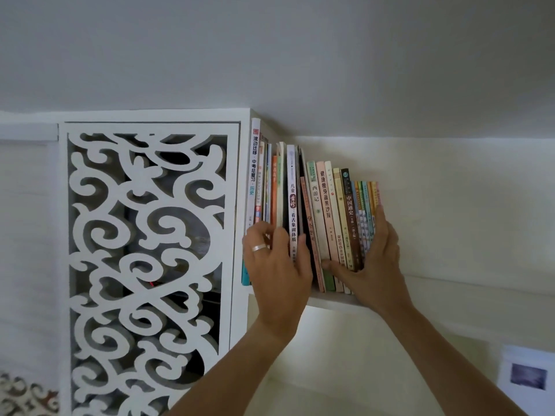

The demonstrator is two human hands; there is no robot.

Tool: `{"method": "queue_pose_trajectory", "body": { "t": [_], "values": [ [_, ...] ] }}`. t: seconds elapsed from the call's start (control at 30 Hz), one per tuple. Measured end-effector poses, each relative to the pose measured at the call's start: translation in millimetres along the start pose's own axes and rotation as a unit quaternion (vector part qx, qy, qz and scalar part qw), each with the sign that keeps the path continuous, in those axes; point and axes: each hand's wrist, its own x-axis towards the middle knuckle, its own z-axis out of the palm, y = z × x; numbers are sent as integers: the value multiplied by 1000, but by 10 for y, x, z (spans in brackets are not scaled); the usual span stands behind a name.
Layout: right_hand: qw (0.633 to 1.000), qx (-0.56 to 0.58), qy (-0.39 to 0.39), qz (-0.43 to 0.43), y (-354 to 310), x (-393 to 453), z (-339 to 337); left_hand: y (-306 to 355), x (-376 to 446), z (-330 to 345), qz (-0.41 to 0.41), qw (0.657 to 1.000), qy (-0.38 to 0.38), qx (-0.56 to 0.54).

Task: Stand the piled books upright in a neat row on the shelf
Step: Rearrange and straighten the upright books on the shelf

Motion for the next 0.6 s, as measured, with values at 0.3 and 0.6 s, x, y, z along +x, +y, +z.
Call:
{"method": "queue_pose_trajectory", "body": {
  "t": [0.3,0.6],
  "values": [
    [1000,8,3,12,30,9,25,243,86,-104,-70,994,-70,38],
    [999,41,-2,19,29,3,2,386,-188,-384,-15,998,44,-32]
  ]
}}
